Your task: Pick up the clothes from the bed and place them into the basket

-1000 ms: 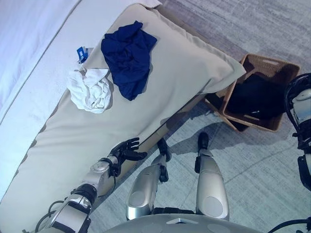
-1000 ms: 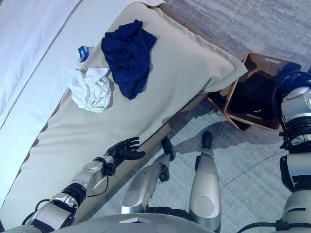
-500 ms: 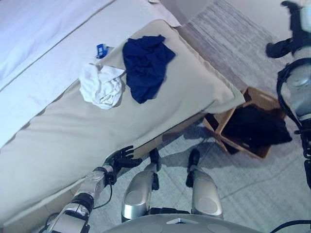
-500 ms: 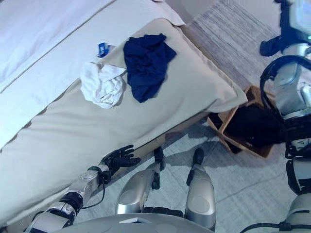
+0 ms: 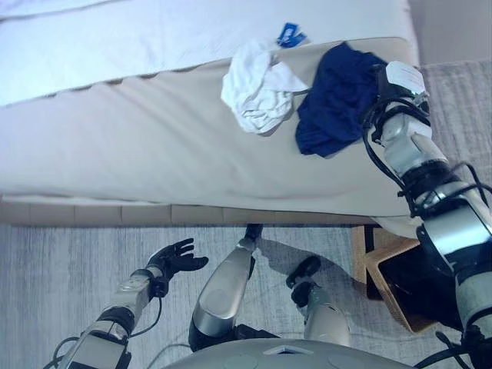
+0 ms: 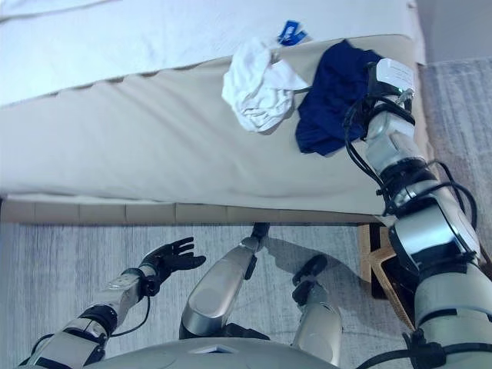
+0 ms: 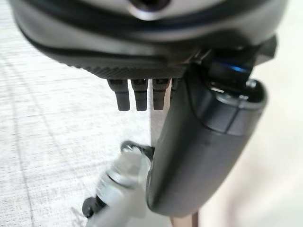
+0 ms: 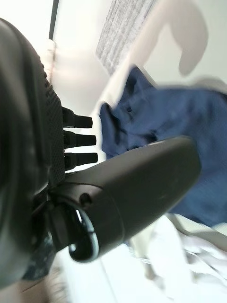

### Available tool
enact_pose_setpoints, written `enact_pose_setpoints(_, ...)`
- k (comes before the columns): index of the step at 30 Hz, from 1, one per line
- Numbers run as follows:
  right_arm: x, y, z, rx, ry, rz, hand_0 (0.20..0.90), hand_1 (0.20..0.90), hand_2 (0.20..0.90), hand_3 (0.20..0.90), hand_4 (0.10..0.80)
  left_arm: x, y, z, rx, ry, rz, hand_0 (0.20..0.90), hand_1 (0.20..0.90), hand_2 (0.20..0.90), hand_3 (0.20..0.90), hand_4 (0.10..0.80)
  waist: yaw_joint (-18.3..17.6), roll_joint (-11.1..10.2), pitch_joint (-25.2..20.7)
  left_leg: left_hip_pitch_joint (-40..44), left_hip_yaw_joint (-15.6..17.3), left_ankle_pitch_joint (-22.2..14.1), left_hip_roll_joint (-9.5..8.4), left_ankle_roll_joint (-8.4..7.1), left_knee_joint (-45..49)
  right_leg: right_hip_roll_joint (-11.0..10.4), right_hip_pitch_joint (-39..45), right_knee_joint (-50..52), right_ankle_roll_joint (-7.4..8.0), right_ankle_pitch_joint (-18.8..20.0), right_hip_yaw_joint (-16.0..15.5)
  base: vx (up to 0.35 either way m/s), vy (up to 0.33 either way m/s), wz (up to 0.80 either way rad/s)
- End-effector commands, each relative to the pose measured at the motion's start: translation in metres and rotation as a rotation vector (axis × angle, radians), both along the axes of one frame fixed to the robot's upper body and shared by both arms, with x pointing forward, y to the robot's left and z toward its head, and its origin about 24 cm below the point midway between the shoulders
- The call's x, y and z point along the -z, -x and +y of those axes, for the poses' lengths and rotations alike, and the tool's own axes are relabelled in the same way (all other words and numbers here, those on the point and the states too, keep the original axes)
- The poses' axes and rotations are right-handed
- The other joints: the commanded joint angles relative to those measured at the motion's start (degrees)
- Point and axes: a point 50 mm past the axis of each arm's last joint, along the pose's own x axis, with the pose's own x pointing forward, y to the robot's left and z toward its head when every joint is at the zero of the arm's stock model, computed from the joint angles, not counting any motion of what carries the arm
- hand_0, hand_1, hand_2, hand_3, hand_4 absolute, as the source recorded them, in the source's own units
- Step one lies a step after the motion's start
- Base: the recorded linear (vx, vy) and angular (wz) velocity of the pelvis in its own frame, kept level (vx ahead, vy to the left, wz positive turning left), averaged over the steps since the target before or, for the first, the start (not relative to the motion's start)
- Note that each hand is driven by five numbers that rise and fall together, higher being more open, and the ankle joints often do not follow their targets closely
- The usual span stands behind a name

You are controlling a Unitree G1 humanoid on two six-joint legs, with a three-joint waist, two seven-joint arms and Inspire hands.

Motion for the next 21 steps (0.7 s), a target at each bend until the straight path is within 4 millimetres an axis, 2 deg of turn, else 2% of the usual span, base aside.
enact_pose_setpoints(1, -0.044, 0.008, -0.03, 0.175, 0.015, -0.08, 0.9, 0.9, 0.9, 0.9, 0.8, -0.001, 0.01, 0.009, -0.031, 0.015, -0.031, 0.9, 0.9, 0.9, 0.9, 0.8, 2.51, -0.13, 1.95, -2.9, 1.92, -4.59, -1.71, 3.88, 1.02, -0.4, -1.05, 8.74, -0.52, -4.16, -0.87, -0.048, 0.042, 0.28)
enact_pose_setpoints(6, -0.019, 0.021, -0.061, 0.332, -0.109, 0.085, 0.9, 0.9, 0.9, 0.9, 0.8, -0.008, 0.006, 0.004, -0.006, 0.051, -0.127, 0.9, 0.9, 0.9, 0.9, 0.8, 5.03, 0.15, 2.52, -9.38, 1.35, -2.73, -1.3, 3.67, 0.78, -1.57, -6.04, 11.64, 0.17, -4.35, -3.99, -0.034, 0.014, 0.18)
enact_pose_setpoints(13, -0.005, 0.03, -0.075, 0.377, -0.196, 0.237, 0.9, 0.9, 0.9, 0.9, 0.8, -0.024, -0.01, -0.004, 0.007, 0.075, -0.256, 0.9, 0.9, 0.9, 0.9, 0.8, 5.13, 0.55, 2.52, -18.07, 0.86, -0.49, -0.37, 3.3, 0.01, -0.82, -13.73, 13.83, 0.37, -5.95, -4.43, -0.066, -0.046, 0.01)
enact_pose_setpoints(14, -0.005, 0.029, -0.074, 0.364, -0.205, 0.241, 0.804, 0.804, 0.804, 0.787, 0.687, -0.025, -0.011, -0.005, 0.007, 0.075, -0.264, 0.9, 0.9, 0.9, 0.9, 0.8, 5.06, 0.58, 2.52, -18.58, 0.87, -0.37, -0.28, 3.31, 0.03, -0.73, -14.31, 14.0, 0.35, -6.09, -4.25, -0.059, -0.082, -0.17)
enact_pose_setpoints(15, -0.005, 0.025, -0.071, 0.324, -0.214, 0.174, 0.519, 0.519, 0.519, 0.455, 0.355, -0.029, -0.016, -0.006, 0.002, 0.076, -0.276, 0.9, 0.9, 0.9, 0.9, 0.8, 4.52, 0.66, 2.52, -19.47, 0.6, 0.01, -0.01, 3.24, -0.13, -0.03, -15.51, 14.12, 0.52, -6.5, -3.57, -0.027, -0.069, -0.13)
enact_pose_setpoints(16, -0.006, 0.024, -0.069, 0.314, -0.224, 0.132, 0.321, 0.321, 0.321, 0.225, 0.125, -0.03, -0.018, -0.006, 0.0, 0.074, -0.278, 0.9, 0.9, 0.9, 0.9, 0.8, 4.34, 0.65, 2.52, -19.69, 0.51, 0.14, 0.09, 3.19, -0.19, 0.24, -15.89, 14.16, 0.54, -6.65, -3.19, -0.04, -0.066, 0.02)
enact_pose_setpoints(17, -0.018, 0.016, -0.057, 0.255, -0.191, -0.011, 0.3, 0.3, 0.3, 0.2, 0.1, -0.03, -0.019, -0.007, -0.007, 0.073, -0.281, 0.9, 0.9, 0.9, 0.9, 0.8, 3.73, 0.79, 2.52, -20.08, 0.12, 0.29, 0.35, 3.04, -0.2, 1.04, -16.65, 14.34, 0.46, -6.99, -1.93, -0.035, -0.053, 0.12)
enact_pose_setpoints(20, -0.055, 0.003, -0.021, 0.098, -0.186, -0.331, 0.3, 0.3, 0.3, 0.2, 0.1, -0.026, -0.013, -0.007, -0.014, 0.067, -0.274, 0.9, 0.9, 0.9, 0.9, 0.8, 2.75, 0.51, 2.52, -20.19, -0.26, 0.28, 0.79, 2.65, -0.34, 2.65, -16.77, 12.77, 0.53, -7.12, 0.17, -0.053, -0.076, -0.22)
enact_pose_setpoints(21, -0.072, 0.002, -0.003, 0.032, -0.181, -0.458, 0.3, 0.3, 0.3, 0.2, 0.1, -0.022, -0.008, -0.007, -0.019, 0.06, -0.264, 0.9, 0.9, 0.9, 0.9, 0.8, 2.23, 0.17, 2.52, -19.71, -0.31, 0.06, 0.97, 2.46, -0.27, 3.29, -16.22, 11.81, 0.52, -7.06, 1.01, -0.04, -0.066, -0.3)
